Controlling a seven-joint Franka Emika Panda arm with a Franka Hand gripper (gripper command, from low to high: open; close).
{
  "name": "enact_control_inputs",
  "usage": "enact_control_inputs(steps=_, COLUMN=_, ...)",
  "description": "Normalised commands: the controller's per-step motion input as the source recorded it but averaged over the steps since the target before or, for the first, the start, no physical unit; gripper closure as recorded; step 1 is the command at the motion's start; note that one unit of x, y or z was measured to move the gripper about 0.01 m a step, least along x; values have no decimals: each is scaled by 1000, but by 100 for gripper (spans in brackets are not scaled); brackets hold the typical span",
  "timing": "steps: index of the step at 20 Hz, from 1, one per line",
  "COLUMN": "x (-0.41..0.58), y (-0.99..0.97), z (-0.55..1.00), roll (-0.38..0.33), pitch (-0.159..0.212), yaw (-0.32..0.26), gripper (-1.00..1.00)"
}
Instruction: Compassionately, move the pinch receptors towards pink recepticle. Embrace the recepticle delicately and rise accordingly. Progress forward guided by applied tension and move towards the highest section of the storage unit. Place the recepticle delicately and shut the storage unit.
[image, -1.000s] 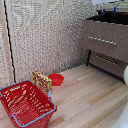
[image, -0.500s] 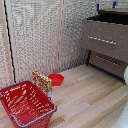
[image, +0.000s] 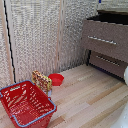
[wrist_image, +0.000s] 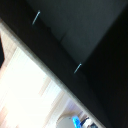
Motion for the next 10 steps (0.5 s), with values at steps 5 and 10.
enact_control_inputs(steps=5, x=-415, y=256, z=-124, roll=-375, pitch=24, yaw=25, gripper=-100)
enact_control_inputs(steps=10, x=-393, y=423, z=-376, roll=-359, pitch=19, yaw=9, gripper=-100)
